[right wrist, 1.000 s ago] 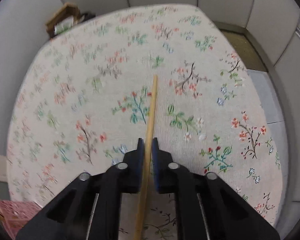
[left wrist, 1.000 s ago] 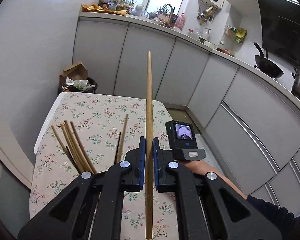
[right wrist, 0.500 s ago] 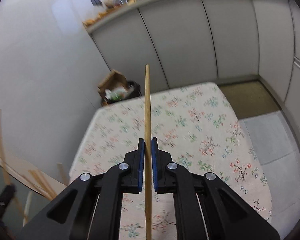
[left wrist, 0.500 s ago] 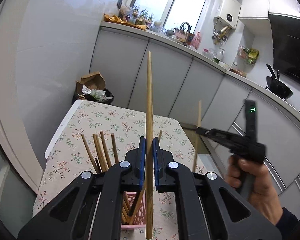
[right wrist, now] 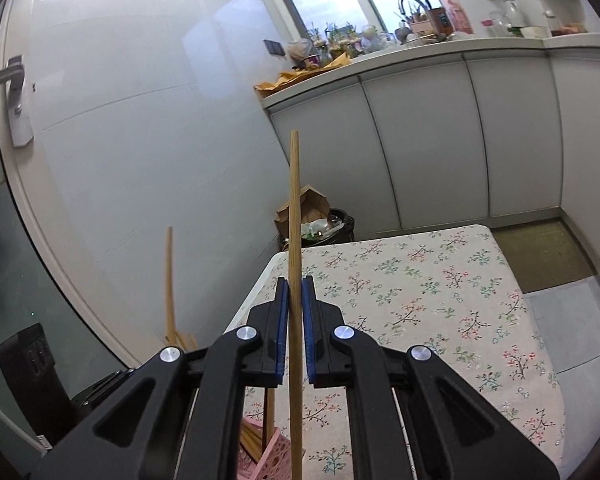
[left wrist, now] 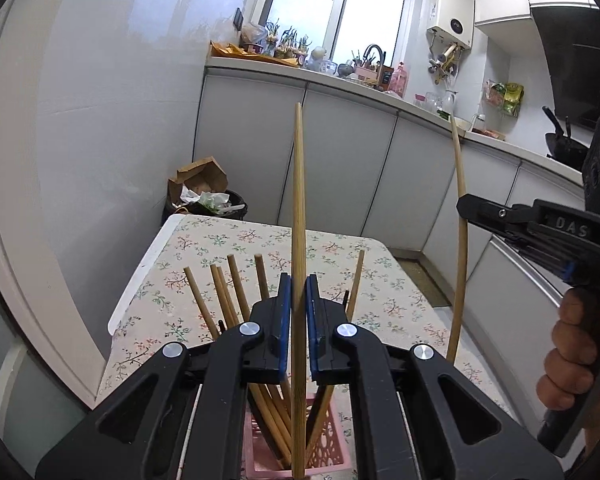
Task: Organize utensils
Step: 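Carry both held chopsticks over the pink holder, then drop both chopsticks into the pink holder by opening both grippers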
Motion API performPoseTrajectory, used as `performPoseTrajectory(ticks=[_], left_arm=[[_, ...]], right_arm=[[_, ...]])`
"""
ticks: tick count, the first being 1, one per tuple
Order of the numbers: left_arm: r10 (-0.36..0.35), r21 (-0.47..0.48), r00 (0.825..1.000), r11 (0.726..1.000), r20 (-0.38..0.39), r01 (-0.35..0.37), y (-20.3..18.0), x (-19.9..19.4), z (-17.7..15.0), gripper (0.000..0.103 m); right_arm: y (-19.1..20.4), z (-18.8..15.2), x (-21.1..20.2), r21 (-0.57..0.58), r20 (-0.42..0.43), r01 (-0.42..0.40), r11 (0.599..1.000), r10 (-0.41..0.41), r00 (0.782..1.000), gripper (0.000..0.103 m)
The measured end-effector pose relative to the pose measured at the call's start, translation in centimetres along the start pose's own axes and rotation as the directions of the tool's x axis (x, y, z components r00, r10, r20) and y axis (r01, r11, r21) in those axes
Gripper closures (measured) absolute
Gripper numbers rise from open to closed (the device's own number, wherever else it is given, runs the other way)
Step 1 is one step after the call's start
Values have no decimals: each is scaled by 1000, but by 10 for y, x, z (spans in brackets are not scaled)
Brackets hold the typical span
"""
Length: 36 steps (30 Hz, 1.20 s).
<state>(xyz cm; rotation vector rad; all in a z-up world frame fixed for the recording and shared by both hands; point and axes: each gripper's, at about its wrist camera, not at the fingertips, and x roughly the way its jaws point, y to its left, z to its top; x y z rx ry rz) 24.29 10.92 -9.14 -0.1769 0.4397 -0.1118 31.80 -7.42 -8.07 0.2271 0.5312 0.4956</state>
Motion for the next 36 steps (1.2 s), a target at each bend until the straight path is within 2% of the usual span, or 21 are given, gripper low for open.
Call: performPoseTrajectory(ticks=[5, 10, 13, 15, 17, 19, 23, 24, 29, 32, 36], left_arm=[[18, 66, 1000, 998, 14, -19, -8, 6, -9, 96], [15, 73, 1000, 997, -11, -14, -6, 10, -13, 96], [5, 40, 1000, 999, -7, -5, -2, 1, -5, 96], [31, -9, 998, 999, -51, -31, 3, -3, 2, 95], [57, -76, 990, 995, -128, -67, 12, -3, 5, 88], [82, -127, 979, 986, -186, -107, 21, -5, 8, 85], [183, -89, 958, 974, -220, -207, 27, -7, 9, 63], [193, -90, 953, 972, -233, -218, 30, -7, 8, 60], [179, -188, 939, 952, -292, -240, 52, -7, 8, 57], [172, -219, 942, 946, -287, -239, 60, -13, 9, 54], [180, -214, 944, 946, -276, -243, 63, -17, 11, 53]], right_arm=[[8, -4, 0, 2, 9, -20, 1000, 20, 1000, 96], [10, -6, 2, 11, 3, -34, 999, 34, 999, 96], [9, -7, 2, 37, 3, -56, 998, 56, 998, 96], [8, -9, 5, 63, 1, -69, 996, 69, 998, 96], [9, -15, 11, 89, -3, -75, 993, 75, 997, 96], [9, -25, 19, 117, -4, -77, 990, 78, 997, 96], [16, -40, 31, 152, 27, -55, 987, 52, 998, 96], [18, -42, 33, 155, 39, -52, 987, 46, 998, 96], [39, -58, 43, 156, 101, -15, 988, 0, 995, 96], [52, -70, 48, 136, 118, 20, 990, -36, 992, 96], [62, -84, 53, 108, 92, 46, 993, -56, 994, 93]])
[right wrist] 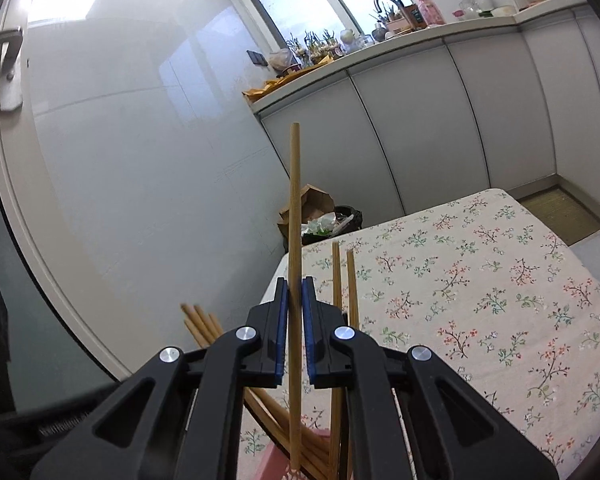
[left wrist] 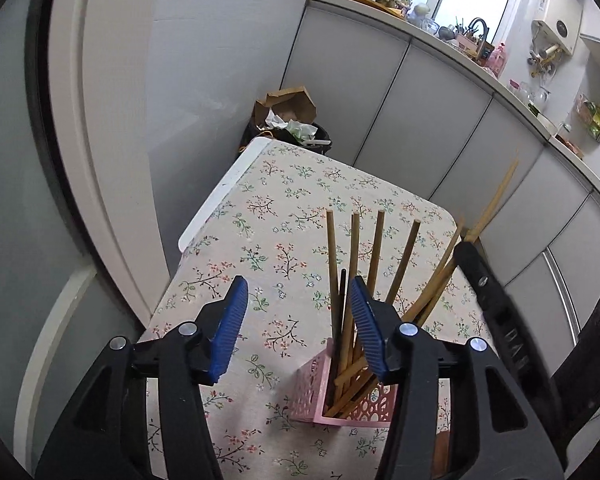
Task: Organize utensils
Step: 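Drop both chopsticks into the pink holder by opening both grippers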
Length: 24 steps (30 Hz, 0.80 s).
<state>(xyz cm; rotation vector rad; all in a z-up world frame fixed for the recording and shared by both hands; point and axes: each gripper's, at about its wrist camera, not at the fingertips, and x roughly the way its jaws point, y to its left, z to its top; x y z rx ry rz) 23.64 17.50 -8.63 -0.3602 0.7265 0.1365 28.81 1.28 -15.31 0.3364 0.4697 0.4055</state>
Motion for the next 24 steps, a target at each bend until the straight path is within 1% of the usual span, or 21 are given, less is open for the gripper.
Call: performPoseTrajectory(ticks=[2, 5, 9, 10, 12, 16, 18, 19, 21, 22, 24], left_arm=[[-11, -9, 1000, 1000, -1, 11, 1, -2, 1, 53], [-31, -11, 1000, 999, 0, 31, 0, -5, 1, 53], [-49, 4, 999, 999, 3, 49, -7, -7, 2, 51], [-54, 7, 999, 999, 4, 54, -9, -8, 2, 50], [-57, 20, 998, 998, 5, 57, -14, -11, 0, 48], [-63, 26, 998, 998, -14, 63, -21, -18, -6, 47], [-75, 26, 997, 997, -33, 76, -26, -27, -15, 46], [-74, 34, 997, 997, -39, 75, -28, -32, -19, 45], [-58, 76, 998, 995, -32, 60, -36, -46, -30, 35], [-43, 103, 999, 994, -21, 45, -41, -54, -37, 33], [-15, 159, 1000, 987, 1, 15, -51, -71, -51, 24]], right_arm=[[1, -3, -2, -11, -34, -5, 1000, 4, 999, 93], [-1, 1, -12, 5, -49, -33, 999, 33, 998, 92], [-8, 13, -31, 12, -35, -47, 999, 47, 998, 90], [-11, 17, -36, 18, -34, -45, 999, 46, 998, 86], [-18, 23, -48, 44, -37, -40, 998, 42, 998, 82], [-31, 30, -81, 100, -82, -19, 995, 27, 996, 73], [-32, 34, -99, 89, -92, -20, 996, 28, 995, 71], [-30, 35, -115, 66, -91, -10, 998, 16, 996, 69], [-27, 33, -136, 25, -91, 13, 1000, -10, 996, 63], [-26, 28, -152, -7, -96, 26, 1000, -26, 995, 59], [-26, 17, -173, -47, -123, 36, 998, -41, 991, 55]])
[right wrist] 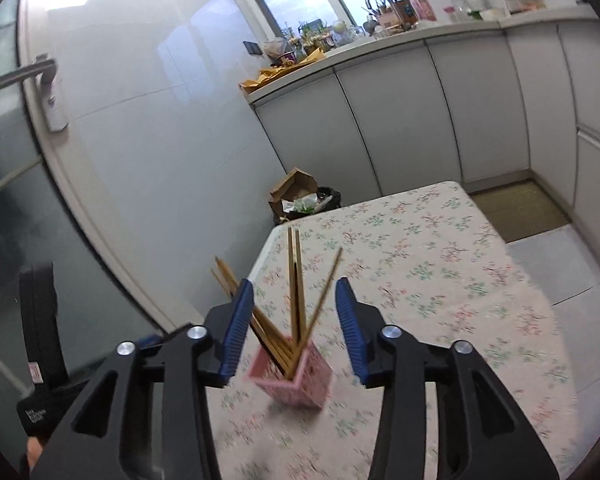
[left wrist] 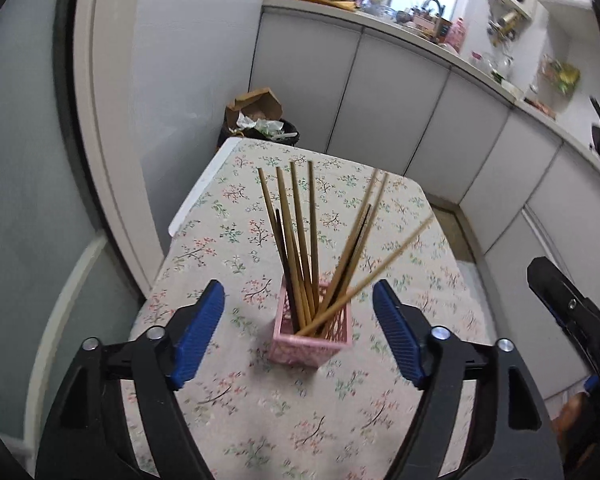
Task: Organize utensils
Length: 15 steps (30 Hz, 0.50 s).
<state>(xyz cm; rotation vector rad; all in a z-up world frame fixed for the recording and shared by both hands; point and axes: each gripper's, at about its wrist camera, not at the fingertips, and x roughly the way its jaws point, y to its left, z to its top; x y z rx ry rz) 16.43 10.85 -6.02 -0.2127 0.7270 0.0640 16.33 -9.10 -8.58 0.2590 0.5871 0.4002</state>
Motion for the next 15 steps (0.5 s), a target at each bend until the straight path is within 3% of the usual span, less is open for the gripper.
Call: performPoseTrajectory(ticks=[6, 15], left_arm=[[52, 77, 998, 996, 17, -53, -22, -45, -37, 8], [61, 113, 994, 991, 89, -71, -44, -117, -65, 7]], right_arm=[[-5, -41, -51, -61, -56, 19, 998, -22, 998, 47], [12, -46, -134, -140, -19, 35, 989, -39, 999, 30]])
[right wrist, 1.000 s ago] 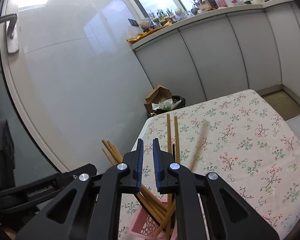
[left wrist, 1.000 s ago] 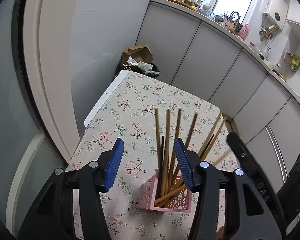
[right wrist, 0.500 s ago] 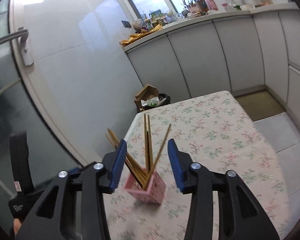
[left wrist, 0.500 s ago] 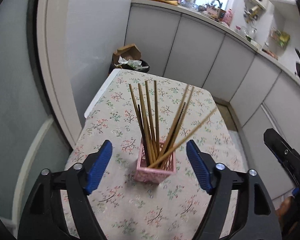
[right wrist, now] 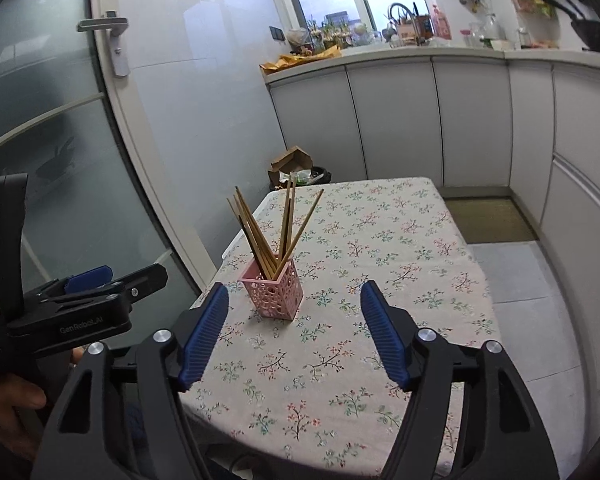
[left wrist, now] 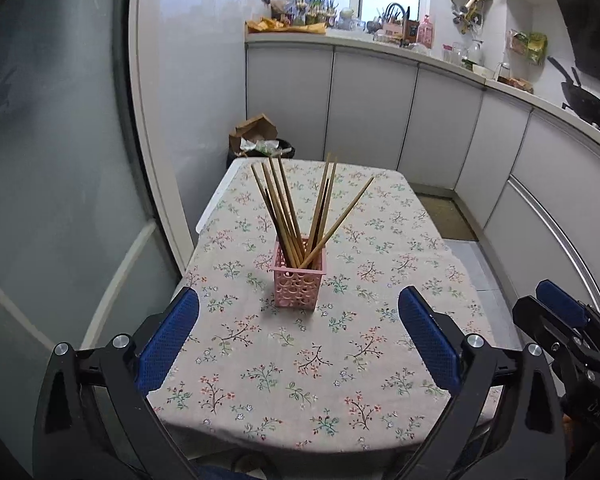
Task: Organize utensils
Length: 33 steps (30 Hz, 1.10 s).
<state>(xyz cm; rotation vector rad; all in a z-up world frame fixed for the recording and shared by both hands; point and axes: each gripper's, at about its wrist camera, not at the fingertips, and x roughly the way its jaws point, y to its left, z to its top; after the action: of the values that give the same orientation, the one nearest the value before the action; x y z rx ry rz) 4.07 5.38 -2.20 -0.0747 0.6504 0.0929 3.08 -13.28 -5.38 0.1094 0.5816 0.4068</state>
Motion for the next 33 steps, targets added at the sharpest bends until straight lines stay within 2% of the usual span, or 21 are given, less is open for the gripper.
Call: performPoseTrajectory(ticks=[8, 13, 19, 26, 33], left_arm=[[6, 13, 998, 1000, 62, -7, -8, -55, 4, 7], [-13, 1, 999, 1000, 50, 13, -13, -78, 8, 7], [-33, 26, 998, 999, 55, 32, -26, -96, 12, 7], [-18, 69, 999, 998, 50, 14, -42, -100, 12, 7], [-14, 88, 998, 996, 58, 9, -50, -103, 12, 7]], right_arm=[[20, 14, -55, -51, 33, -10, 999, 12, 999, 15], [33, 24, -78, -96, 46, 22, 995, -18, 999, 7], [32, 31, -94, -93, 54, 83, 992, -79, 995, 7], [21, 40, -102, -45, 55, 165, 985, -162, 985, 7], [11, 43, -106, -14, 41, 183, 983, -183, 982, 7]])
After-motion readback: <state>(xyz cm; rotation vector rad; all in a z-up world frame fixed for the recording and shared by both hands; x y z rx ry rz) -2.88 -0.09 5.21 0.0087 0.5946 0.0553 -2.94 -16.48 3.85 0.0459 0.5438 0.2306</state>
